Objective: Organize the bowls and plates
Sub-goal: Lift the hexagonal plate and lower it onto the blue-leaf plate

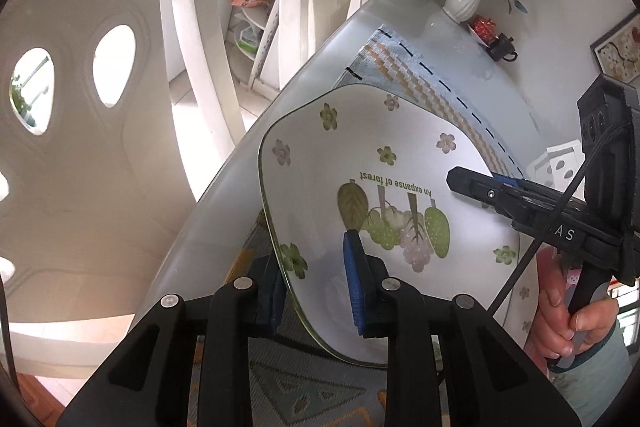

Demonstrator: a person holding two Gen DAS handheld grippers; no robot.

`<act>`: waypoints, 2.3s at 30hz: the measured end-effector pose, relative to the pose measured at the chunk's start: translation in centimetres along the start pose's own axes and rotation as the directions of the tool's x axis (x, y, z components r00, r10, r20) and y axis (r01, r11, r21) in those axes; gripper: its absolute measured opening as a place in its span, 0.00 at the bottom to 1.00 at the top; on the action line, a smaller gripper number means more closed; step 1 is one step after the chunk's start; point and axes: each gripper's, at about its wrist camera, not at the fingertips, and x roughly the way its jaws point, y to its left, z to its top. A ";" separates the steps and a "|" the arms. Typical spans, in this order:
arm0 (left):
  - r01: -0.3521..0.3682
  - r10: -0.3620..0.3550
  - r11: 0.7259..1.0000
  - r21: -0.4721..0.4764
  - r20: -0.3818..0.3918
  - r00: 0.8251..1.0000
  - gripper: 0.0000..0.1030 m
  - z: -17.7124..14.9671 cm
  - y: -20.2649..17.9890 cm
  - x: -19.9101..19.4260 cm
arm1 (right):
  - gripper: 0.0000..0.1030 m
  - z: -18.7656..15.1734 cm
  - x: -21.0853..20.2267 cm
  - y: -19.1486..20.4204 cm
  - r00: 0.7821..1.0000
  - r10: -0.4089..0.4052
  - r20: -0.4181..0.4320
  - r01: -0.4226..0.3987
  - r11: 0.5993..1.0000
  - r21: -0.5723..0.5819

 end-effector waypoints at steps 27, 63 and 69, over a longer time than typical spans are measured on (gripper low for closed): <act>0.066 -0.090 0.968 0.242 0.091 0.992 0.21 -6.0 -3.6 -10.2 | 0.34 -12.4 -11.8 4.9 0.987 -0.111 0.114 0.091 0.981 0.170; 0.063 -0.047 0.942 0.330 -0.056 0.997 0.21 -18.0 -0.6 -9.4 | 0.34 -27.2 -10.2 9.5 0.991 -0.130 0.023 0.109 0.902 0.417; 0.010 0.008 0.946 0.325 -0.056 0.998 0.23 -17.8 -0.1 -8.5 | 0.34 -27.2 -9.6 9.2 0.991 -0.133 0.028 0.107 0.889 0.445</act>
